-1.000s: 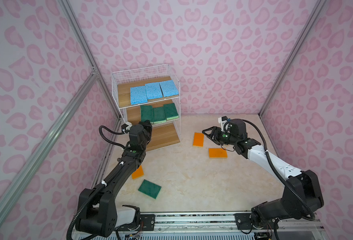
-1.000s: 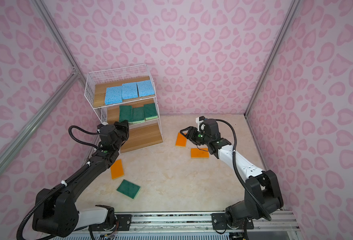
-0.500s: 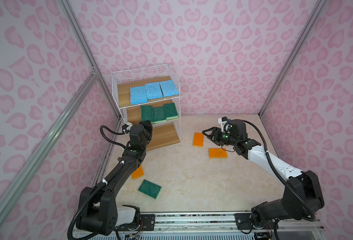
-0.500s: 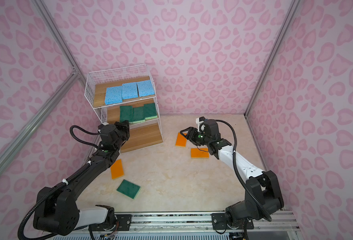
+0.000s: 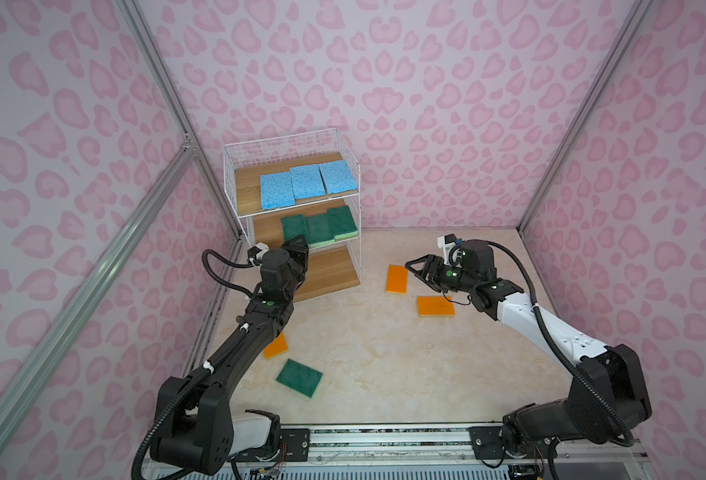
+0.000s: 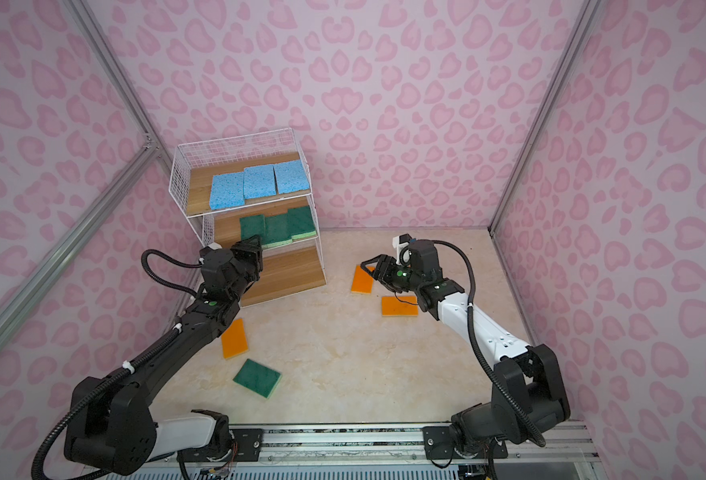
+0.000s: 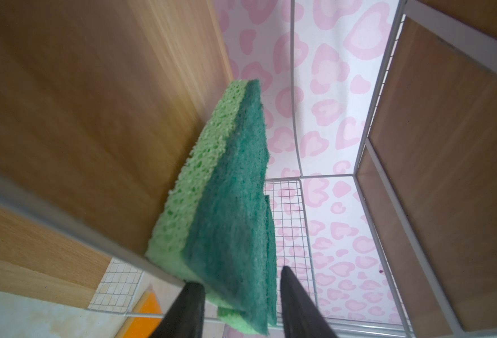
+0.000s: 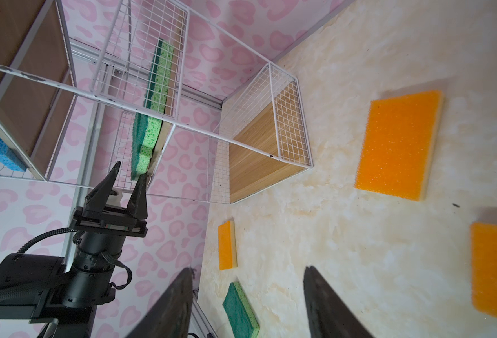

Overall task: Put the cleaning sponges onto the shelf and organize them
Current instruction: 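Lower the green sponge onto the middle shelf beside the others with the left gripper, then withdraw the left gripper from the shelf while the right reaches toward the table sponge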

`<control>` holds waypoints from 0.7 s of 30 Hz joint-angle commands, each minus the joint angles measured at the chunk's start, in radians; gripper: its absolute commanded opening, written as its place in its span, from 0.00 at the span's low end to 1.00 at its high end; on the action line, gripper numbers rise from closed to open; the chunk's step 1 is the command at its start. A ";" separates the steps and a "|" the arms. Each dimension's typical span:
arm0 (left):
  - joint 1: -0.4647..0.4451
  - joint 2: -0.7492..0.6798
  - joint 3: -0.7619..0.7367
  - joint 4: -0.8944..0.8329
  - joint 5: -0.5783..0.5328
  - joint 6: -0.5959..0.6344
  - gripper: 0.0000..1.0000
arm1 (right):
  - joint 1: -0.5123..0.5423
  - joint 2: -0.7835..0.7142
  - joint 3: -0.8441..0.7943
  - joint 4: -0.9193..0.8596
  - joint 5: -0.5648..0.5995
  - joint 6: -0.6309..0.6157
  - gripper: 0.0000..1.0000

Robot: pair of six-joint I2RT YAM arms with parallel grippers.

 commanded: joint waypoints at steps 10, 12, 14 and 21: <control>0.001 -0.055 -0.013 -0.044 -0.014 0.037 0.88 | 0.001 -0.015 -0.011 0.013 0.003 -0.006 0.61; 0.001 -0.063 -0.018 -0.053 -0.015 0.041 0.91 | 0.000 -0.016 -0.009 0.011 0.004 -0.005 0.61; 0.001 -0.072 -0.025 -0.058 -0.017 0.047 0.93 | -0.001 -0.017 -0.008 0.009 0.005 -0.007 0.61; -0.001 -0.128 -0.033 -0.143 0.009 0.189 0.96 | 0.017 -0.013 0.004 -0.033 0.010 -0.053 0.62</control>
